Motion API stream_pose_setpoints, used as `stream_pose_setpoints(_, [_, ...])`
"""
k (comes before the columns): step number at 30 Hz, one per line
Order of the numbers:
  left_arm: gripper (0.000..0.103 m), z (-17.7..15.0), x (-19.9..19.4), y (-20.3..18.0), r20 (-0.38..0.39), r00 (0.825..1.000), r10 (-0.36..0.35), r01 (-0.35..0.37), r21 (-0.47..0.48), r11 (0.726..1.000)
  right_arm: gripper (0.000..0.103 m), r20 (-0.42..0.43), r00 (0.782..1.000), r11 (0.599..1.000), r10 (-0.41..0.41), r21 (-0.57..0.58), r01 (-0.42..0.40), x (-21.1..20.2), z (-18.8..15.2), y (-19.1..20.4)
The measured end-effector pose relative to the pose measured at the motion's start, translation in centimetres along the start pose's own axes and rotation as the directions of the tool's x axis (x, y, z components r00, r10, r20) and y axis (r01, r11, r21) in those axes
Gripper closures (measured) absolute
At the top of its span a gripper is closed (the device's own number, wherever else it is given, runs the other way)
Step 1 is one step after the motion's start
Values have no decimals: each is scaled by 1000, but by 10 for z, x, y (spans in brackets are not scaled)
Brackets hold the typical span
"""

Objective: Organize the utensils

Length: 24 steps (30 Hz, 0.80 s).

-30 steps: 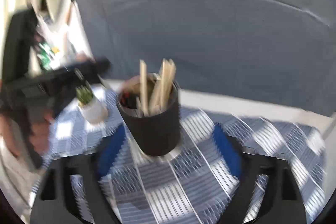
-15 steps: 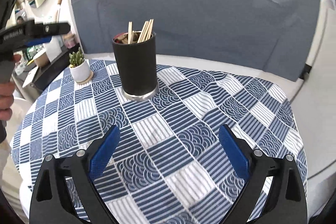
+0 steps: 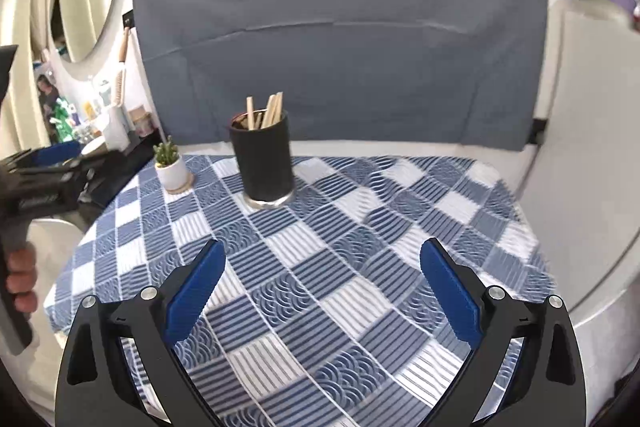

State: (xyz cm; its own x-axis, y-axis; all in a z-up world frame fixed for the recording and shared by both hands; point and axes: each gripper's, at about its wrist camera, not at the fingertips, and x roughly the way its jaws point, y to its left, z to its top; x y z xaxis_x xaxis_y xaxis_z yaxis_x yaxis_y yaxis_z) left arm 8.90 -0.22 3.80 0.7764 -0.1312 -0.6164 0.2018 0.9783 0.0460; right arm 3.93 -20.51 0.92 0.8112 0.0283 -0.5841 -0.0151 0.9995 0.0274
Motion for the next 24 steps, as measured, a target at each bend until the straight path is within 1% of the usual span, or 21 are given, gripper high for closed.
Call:
stream_pose_setpoints(1, [6,-4,-5,-2,-8,1000,-12,12,-5,1000,9,3,1000,1000,-6,1,6,-7,-1,0])
stream_pose_setpoints(5, [6,-17,-22,-10,-22,1000,-6,6,-7,1000,8,4,1000,999,-27,27,27,-30,-4,-5])
stream_pose_setpoints(8, [6,-25,-38,-12,-28,999,-22,22,-11,1000,8,4,999,998,-34,54,34,-48,-11,-6])
stream_pose_setpoints(11, [6,-29,-50,-11,-30,999,14,-15,-15,1000,8,7,999,996,-38,76,37,-66,-19,-3])
stream_pose_setpoints(15, [6,-34,-64,-10,-37,999,23,-25,-47,999,8,17,997,994,-70,81,69,-86,-27,5])
stream_pose_setpoints(18, [6,-38,-68,-13,-53,999,11,-13,-35,999,8,11,997,995,-74,69,73,-92,-30,10])
stream_pose_setpoints(19, [6,-38,-70,-15,-56,998,12,-13,-28,1000,8,11,998,996,-62,59,61,-94,-30,12])
stream_pose_setpoints(21, [6,-40,-76,-19,-50,998,25,-26,-10,1000,8,22,998,997,-55,49,54,-99,-31,16])
stream_pose_setpoints(24, [6,-42,-84,-24,-31,999,33,-32,11,999,8,41,997,997,-69,41,67,-104,-31,18])
